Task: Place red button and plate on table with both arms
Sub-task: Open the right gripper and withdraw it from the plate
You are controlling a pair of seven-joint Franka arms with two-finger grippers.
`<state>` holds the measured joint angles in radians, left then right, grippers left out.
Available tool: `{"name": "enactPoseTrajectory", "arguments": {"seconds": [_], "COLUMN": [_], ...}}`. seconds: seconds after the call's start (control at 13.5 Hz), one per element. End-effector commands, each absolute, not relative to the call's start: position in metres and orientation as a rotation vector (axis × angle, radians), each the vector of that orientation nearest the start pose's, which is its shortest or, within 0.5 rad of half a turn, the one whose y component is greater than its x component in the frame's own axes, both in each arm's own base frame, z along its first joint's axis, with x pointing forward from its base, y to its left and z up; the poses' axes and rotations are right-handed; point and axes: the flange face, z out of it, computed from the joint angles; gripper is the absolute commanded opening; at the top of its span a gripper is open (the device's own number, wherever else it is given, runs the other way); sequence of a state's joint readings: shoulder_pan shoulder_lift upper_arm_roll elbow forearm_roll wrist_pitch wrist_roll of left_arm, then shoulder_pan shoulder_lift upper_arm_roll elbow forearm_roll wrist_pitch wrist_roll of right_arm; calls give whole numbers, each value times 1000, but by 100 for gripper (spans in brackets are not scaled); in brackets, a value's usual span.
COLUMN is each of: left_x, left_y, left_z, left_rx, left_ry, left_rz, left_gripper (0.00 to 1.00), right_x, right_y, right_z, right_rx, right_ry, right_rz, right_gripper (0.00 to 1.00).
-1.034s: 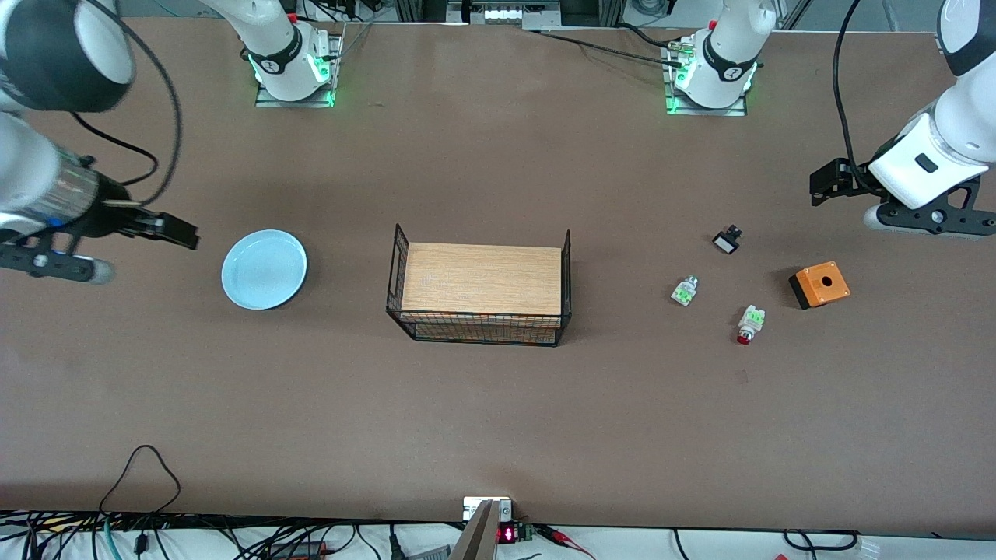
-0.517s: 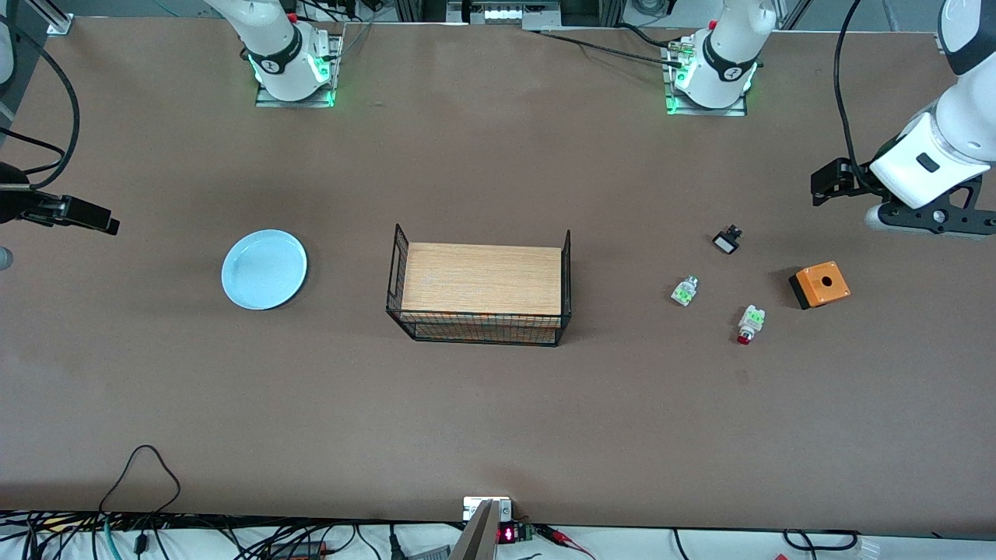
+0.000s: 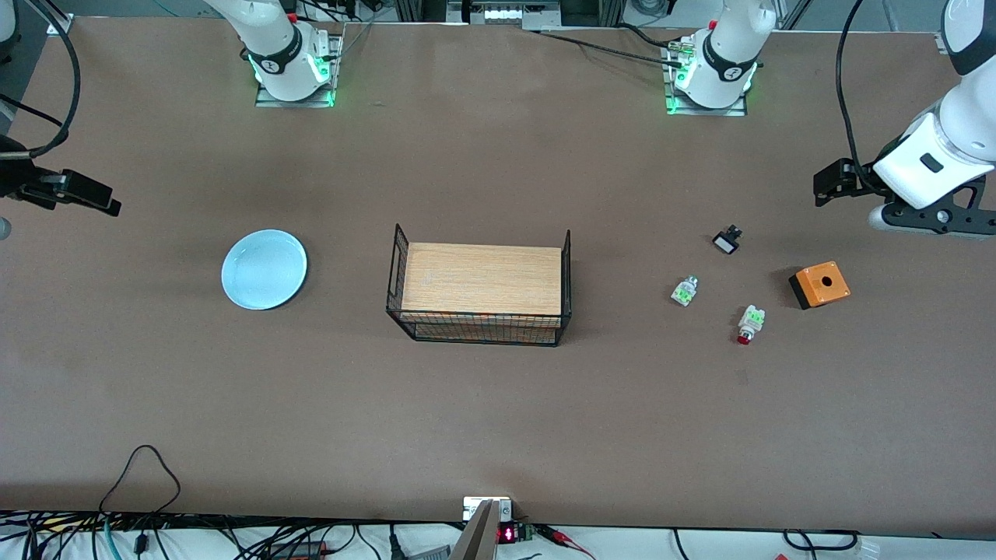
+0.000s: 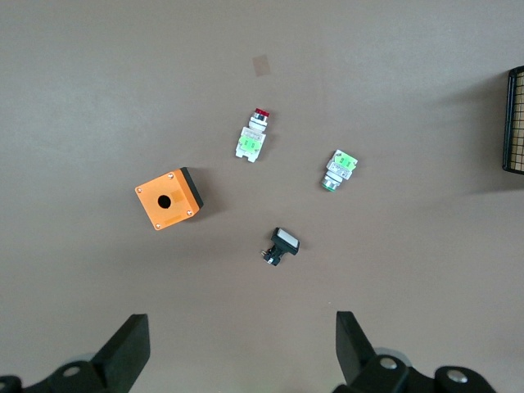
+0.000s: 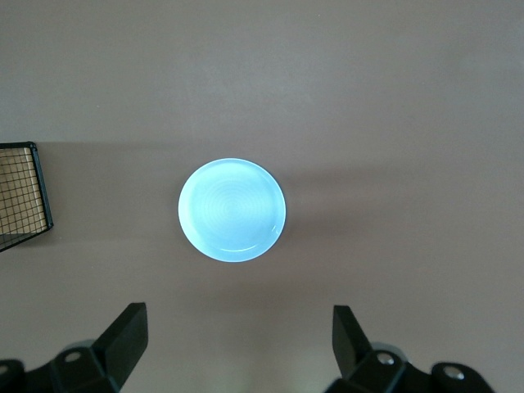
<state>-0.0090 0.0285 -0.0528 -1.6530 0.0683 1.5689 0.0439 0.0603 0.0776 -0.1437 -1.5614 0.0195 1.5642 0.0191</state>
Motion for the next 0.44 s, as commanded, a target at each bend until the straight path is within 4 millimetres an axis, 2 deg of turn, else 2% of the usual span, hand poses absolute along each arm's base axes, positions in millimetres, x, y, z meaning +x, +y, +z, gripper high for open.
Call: {"name": "enactPoseTrajectory", "arguments": {"seconds": [0.0,0.37], "left_x": [556,556], "left_y": [-25,-33], "left_z": [576,579], "left_rx": [-3038,-3037], "left_ry": [158,168], "left_rz": [159,160], "left_gripper": [100,100], "right_x": [567,569], "right_y": [-38,-39], "right_z": [588,591], "right_rx": [-3130,-3128], "right_ry": [114,113], "right_rz": [117,109], "right_gripper": [100,100]}}
